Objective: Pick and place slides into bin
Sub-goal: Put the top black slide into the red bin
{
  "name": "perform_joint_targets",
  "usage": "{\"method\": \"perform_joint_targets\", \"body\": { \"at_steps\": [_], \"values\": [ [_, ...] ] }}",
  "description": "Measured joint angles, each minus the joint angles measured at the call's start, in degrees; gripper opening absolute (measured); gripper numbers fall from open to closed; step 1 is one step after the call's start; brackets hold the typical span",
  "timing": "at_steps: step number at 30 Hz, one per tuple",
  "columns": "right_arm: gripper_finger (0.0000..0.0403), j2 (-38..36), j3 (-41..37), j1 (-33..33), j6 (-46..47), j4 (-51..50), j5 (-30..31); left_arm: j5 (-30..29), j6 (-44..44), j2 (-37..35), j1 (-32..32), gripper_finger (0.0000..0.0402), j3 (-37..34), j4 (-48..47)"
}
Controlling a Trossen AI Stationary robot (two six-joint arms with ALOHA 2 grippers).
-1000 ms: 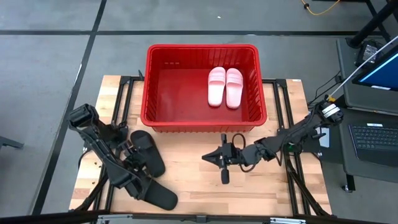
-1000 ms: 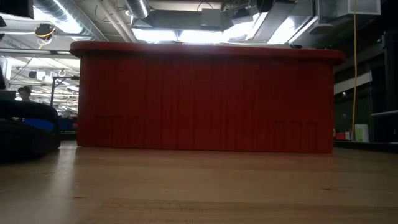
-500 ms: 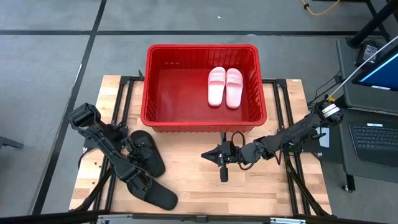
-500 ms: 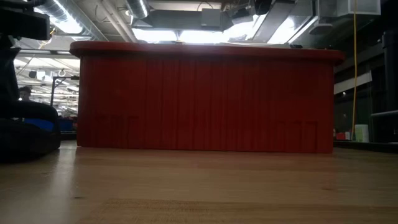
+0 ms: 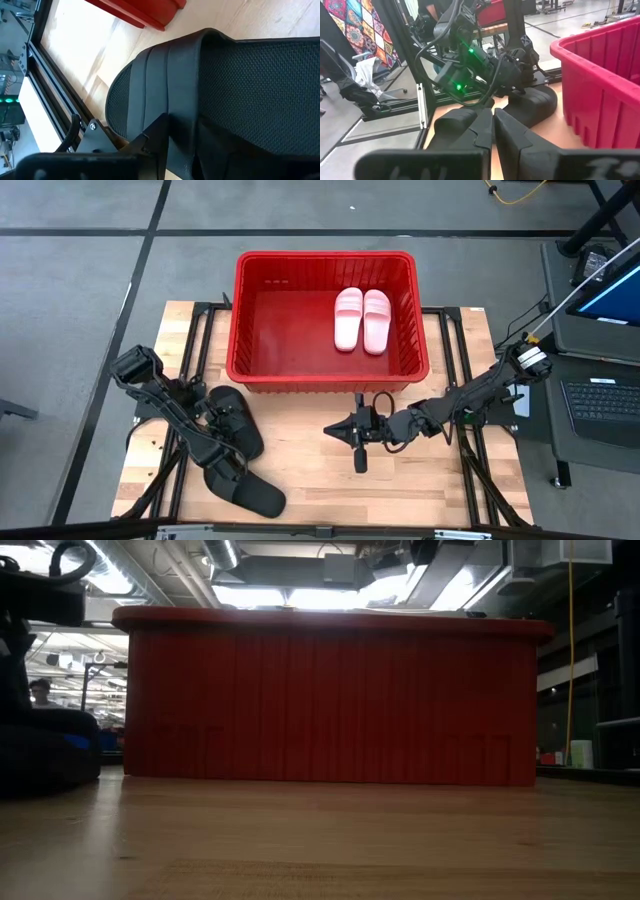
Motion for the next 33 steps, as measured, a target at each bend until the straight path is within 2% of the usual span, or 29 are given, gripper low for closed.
{"method": "perform_joint_targets", "body": {
  "at_steps": [7,11,17,23,28,33],
  "values": [
    [0.0021,0.0,0.0,0.0,0.5,0.0,0.0,0.0,0.7,0.0,-0.2,0.0012,1.1,-0.4],
    [0.0021,0.0,0.0,0.0,0.5,0.0,-0.1,-0.4,0.8,0.0,-1.0,0.0008,3.4,-0.2],
    [0.0021,0.0,0.0,0.0,-1.3,2.8,-3.5,-0.5,4.2,0.1,-1.6,0.0006,8.2,-0.2],
    [0.0021,0.0,0.0,0.0,-1.1,2.9,-3.6,-4.3,5.4,0.1,-1.5,0.0005,13.5,-4.7],
    [0.0021,0.0,0.0,0.0,-1.2,3.7,-3.6,-4.1,7.2,0.1,-1.6,0.0005,17.9,-4.6],
    [0.0021,-0.6,0.0,0.1,-3.9,4.9,-3.7,-9.0,8.6,0.1,-1.6,0.0004,22.9,-4.6]
  ]
}}
